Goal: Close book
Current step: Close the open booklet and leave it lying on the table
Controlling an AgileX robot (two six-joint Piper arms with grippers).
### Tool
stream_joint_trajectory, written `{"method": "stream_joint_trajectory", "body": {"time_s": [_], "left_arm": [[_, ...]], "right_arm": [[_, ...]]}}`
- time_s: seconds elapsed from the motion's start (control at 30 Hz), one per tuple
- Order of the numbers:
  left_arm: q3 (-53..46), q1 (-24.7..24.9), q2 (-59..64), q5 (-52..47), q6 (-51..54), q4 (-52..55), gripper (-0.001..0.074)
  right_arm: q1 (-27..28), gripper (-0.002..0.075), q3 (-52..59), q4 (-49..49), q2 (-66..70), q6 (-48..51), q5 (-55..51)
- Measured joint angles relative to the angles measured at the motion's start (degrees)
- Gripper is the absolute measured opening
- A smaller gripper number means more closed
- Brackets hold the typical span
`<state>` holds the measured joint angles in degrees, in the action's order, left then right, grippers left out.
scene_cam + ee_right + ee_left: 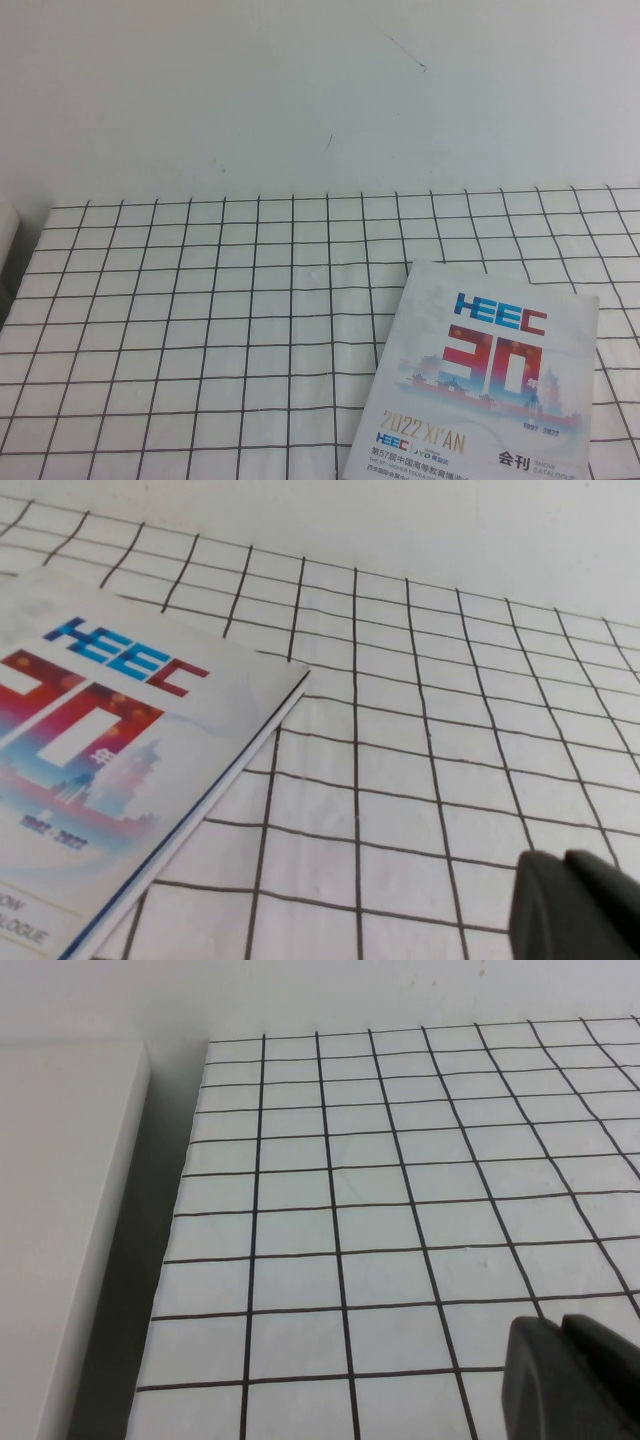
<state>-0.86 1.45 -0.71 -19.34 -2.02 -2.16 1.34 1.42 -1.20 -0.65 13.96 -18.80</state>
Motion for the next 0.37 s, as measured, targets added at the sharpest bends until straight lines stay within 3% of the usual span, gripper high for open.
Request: {"method": "stream_joint_trajectory", "body": {"time_s": [0.37], "left_arm": [[0.0,0.0,0.0,0.0,0.0,0.0,-0.0004]], "right_arm": [[0.0,-0.0003,-0.1,3.9,0.0,-12.0,-0.7]]}}
